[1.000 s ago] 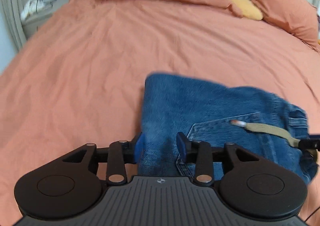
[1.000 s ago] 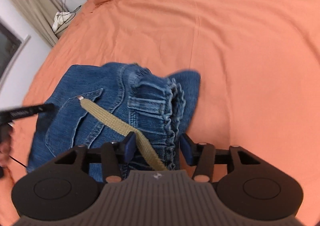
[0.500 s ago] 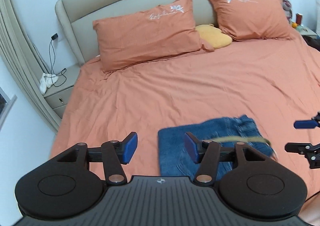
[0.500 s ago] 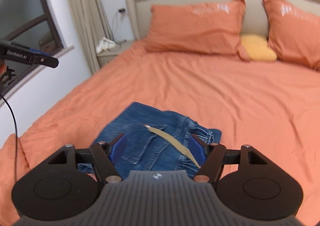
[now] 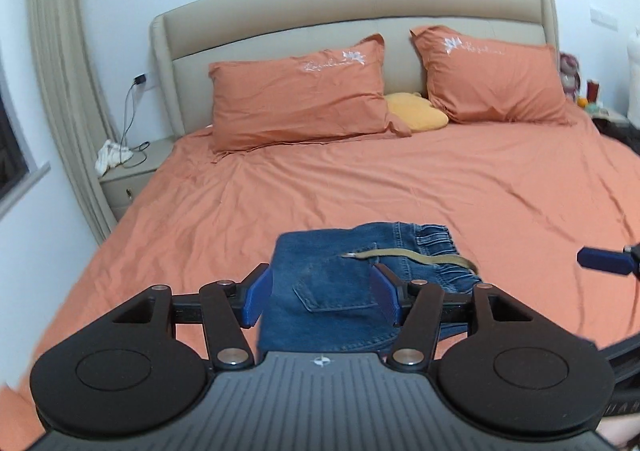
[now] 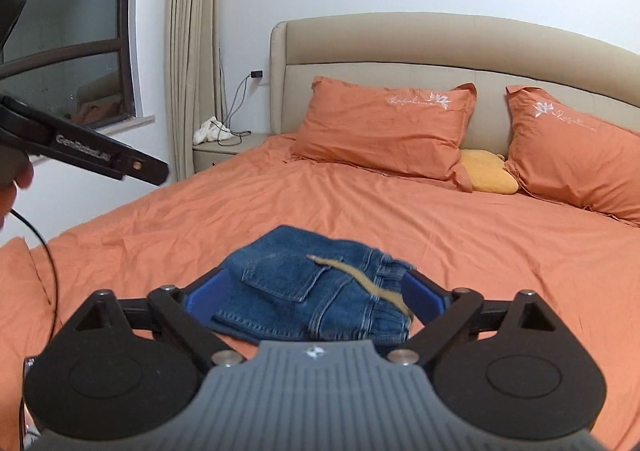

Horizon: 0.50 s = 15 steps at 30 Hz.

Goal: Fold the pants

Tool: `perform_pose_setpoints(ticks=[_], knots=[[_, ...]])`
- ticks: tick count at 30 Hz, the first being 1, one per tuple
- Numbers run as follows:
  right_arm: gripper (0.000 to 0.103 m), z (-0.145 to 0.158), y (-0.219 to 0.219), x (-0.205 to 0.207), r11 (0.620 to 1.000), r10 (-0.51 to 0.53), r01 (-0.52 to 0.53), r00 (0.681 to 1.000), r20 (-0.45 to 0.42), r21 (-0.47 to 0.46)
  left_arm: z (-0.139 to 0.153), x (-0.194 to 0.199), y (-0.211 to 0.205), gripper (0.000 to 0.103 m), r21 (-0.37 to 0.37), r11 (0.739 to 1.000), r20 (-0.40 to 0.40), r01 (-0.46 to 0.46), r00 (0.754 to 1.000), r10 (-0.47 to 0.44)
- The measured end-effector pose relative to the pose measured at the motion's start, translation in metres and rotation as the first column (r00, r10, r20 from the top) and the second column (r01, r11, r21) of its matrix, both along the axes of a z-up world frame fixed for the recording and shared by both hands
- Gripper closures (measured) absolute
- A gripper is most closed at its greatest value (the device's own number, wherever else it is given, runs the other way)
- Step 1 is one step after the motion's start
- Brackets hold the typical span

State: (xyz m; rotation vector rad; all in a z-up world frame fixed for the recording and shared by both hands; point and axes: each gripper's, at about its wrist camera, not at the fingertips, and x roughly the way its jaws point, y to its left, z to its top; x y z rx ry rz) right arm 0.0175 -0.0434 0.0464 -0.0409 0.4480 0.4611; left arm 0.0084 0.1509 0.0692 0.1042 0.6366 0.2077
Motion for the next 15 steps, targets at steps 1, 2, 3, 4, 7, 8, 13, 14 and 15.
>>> perform_pose_setpoints(ticks=[1,2,3,4,7,8,13,14,15], knots=[[0.012,-0.002,0.001,-0.007,1.000,-0.011,0.011,1.000,0.013,-0.001,-0.006,-0.004,-0.003,0.036,-0.007,1.000,0.012,-0.016,1.000,0.016],[0.010,-0.005,0.002,-0.013,1.000,-0.027,0.027,0.999,0.030,-0.002,-0.013,-0.007,-0.006,0.035,-0.011,1.000,0.021,-0.028,0.999,0.029],[0.009,-0.007,0.002,-0.019,0.999,-0.042,0.042,0.998,0.049,-0.007,-0.018,-0.012,-0.009,0.035,-0.010,0.999,0.022,-0.035,0.999,0.035],[0.007,-0.010,0.004,-0.023,0.999,-0.050,0.051,0.997,0.066,-0.015,-0.025,-0.013,-0.011,0.035,-0.007,0.999,0.018,-0.040,0.999,0.040],[0.006,-0.020,0.007,-0.031,0.997,-0.063,0.067,0.995,0.082,-0.047,-0.044,-0.015,-0.017,0.035,0.004,0.998,0.002,-0.059,0.998,0.059],[0.006,-0.024,0.009,-0.031,0.996,-0.066,0.071,0.995,0.077,-0.057,-0.049,-0.015,-0.019,0.035,0.011,0.998,0.002,-0.061,0.998,0.061],[0.006,-0.043,0.011,-0.022,0.990,-0.112,0.112,0.994,0.012,-0.082,-0.072,-0.016,-0.018,0.029,0.002,0.999,-0.024,-0.053,0.998,0.053],[0.006,-0.046,0.012,-0.018,0.990,-0.119,0.118,0.993,-0.006,-0.081,-0.076,-0.014,-0.017,0.029,-0.004,0.998,-0.039,-0.056,0.998,0.056],[0.006,-0.048,0.013,-0.013,0.989,-0.128,0.126,0.991,-0.024,-0.084,-0.080,-0.012,-0.016,0.029,-0.004,0.998,-0.052,-0.059,0.997,0.059]])
